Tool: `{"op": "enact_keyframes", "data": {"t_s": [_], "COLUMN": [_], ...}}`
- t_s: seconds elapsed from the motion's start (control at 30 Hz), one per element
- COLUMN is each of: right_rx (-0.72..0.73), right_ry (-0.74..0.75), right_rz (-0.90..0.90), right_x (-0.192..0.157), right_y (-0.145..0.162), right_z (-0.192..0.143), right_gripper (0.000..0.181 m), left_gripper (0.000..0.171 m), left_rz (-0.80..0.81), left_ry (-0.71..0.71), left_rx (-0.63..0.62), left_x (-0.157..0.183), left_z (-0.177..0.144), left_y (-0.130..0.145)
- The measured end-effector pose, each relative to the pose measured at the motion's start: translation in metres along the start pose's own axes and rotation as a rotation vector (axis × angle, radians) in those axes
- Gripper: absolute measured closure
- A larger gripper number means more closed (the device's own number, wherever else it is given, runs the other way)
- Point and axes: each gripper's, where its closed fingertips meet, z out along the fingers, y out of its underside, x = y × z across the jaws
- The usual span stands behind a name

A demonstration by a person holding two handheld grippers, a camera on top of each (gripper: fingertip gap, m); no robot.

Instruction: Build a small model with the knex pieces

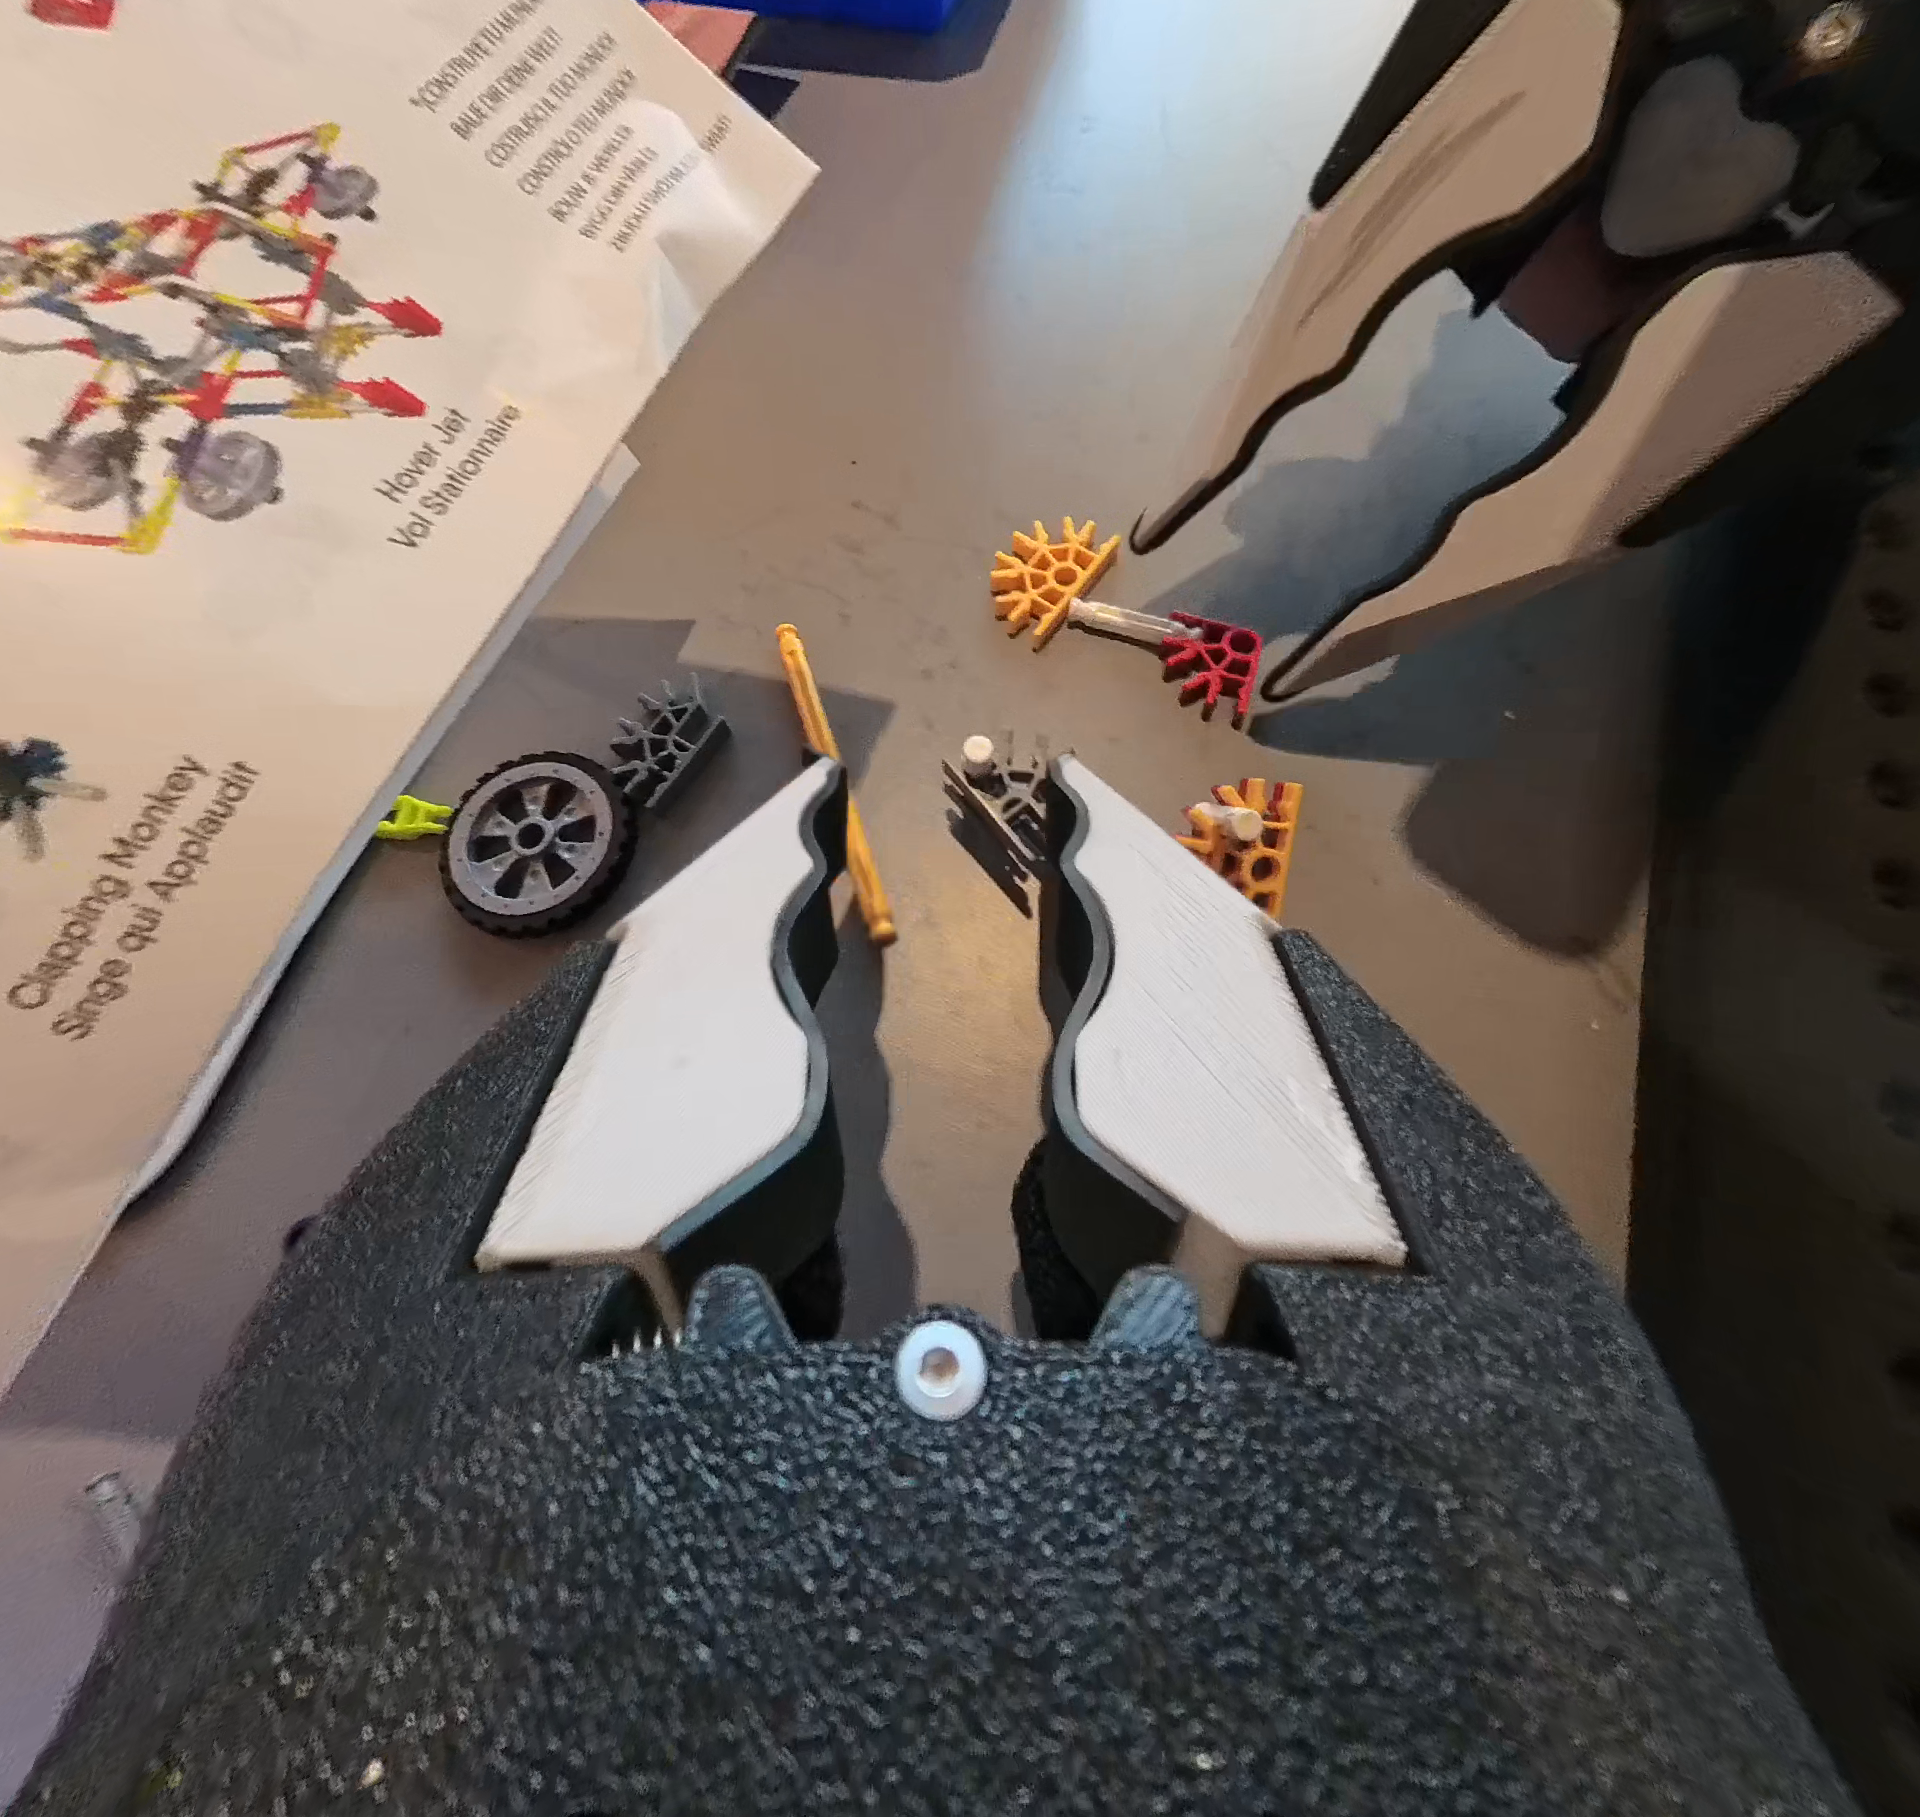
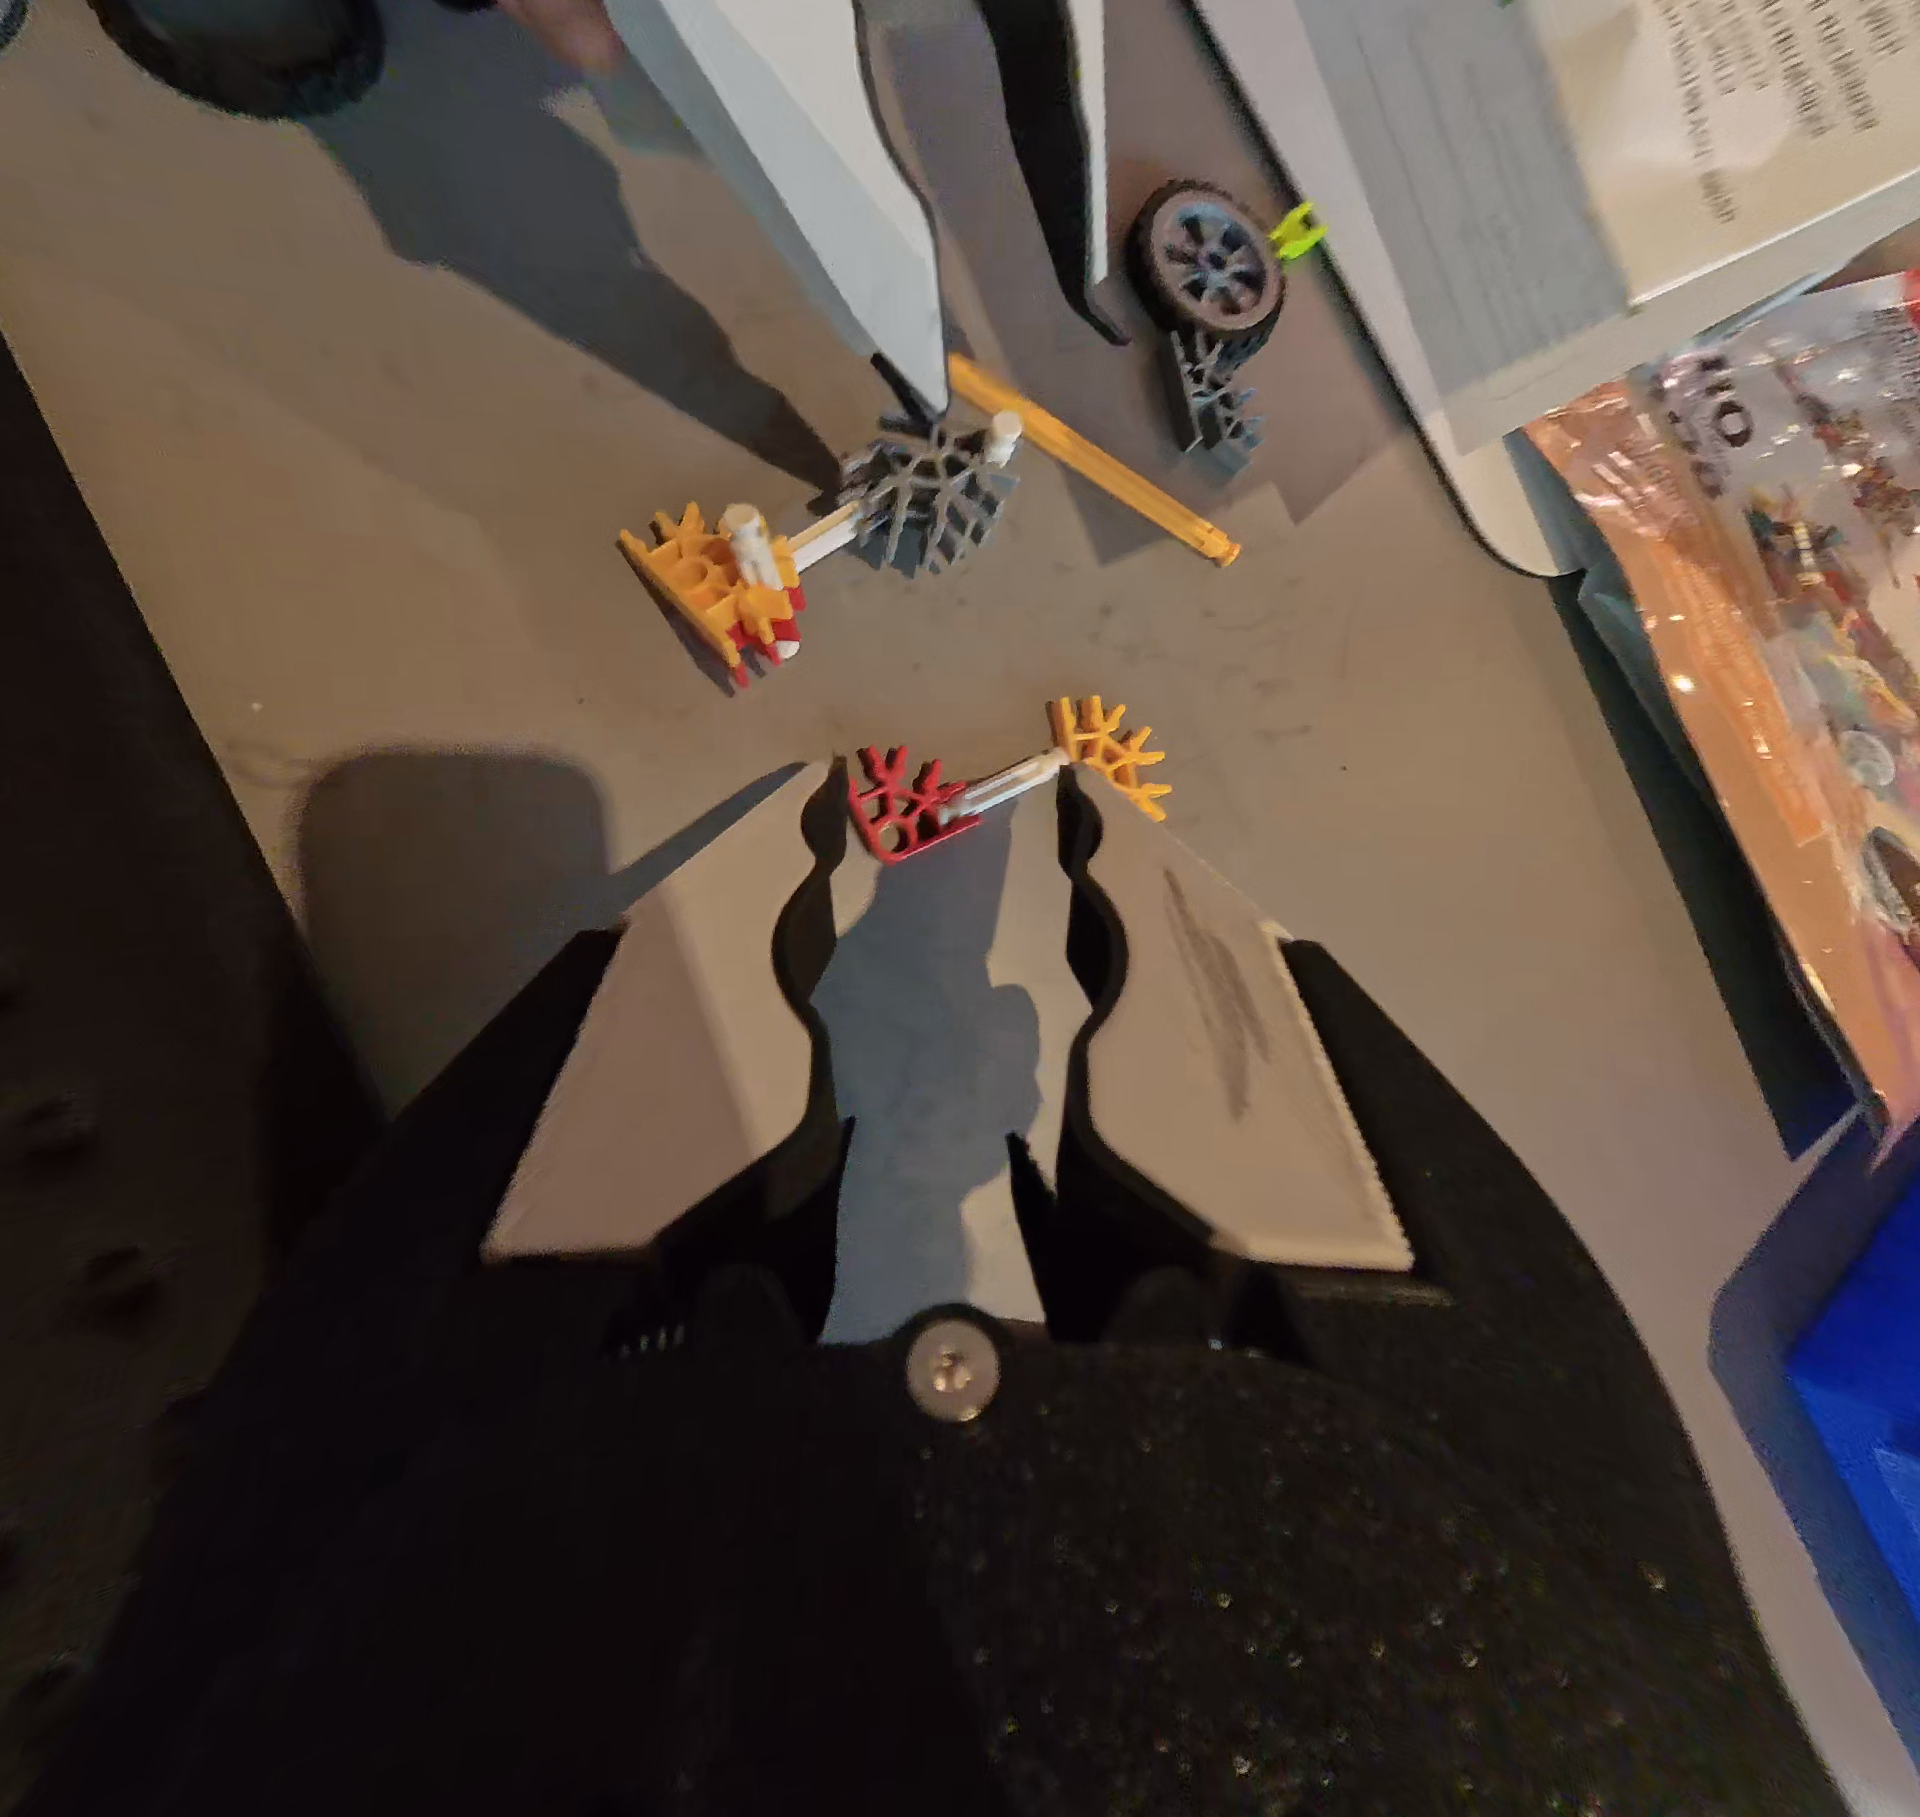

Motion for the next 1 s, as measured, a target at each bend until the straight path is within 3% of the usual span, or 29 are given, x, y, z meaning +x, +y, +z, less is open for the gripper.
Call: {"op": "enact_keyframes", "data": {"t_s": [0.1,0.23,0.43,0.6,0.8,1.0], "right_rx": [0.041,0.082,0.127,0.163,0.211,0.187], "right_ry": [0.041,0.135,0.339,0.539,0.726,0.752], "right_rz": [0.013,0.046,0.115,0.181,0.351,0.345], "right_x": [0.010,0.030,0.072,0.119,0.181,0.193], "right_y": [-0.009,-0.025,-0.050,-0.055,-0.034,-0.020], "right_z": [-0.005,-0.009,-0.009,-0.014,-0.020,-0.012], "right_gripper": [0.136,0.121,0.095,0.079,0.069,0.070], "left_gripper": [0.124,0.095,0.091,0.092,0.093,0.091], "left_rz": [0.004,-0.024,0.010,-0.006,-0.014,0.015], "left_ry": [-0.082,-0.215,-0.275,-0.247,-0.196,0.069], "left_rx": [0.012,0.017,0.015,0.023,0.022,0.034], "left_x": [-0.011,-0.032,-0.036,-0.033,-0.027,0.015], "left_z": [-0.001,-0.001,0.001,0.003,0.006,0.006], "left_y": [-0.003,-0.005,-0.009,-0.009,-0.007,-0.009]}}
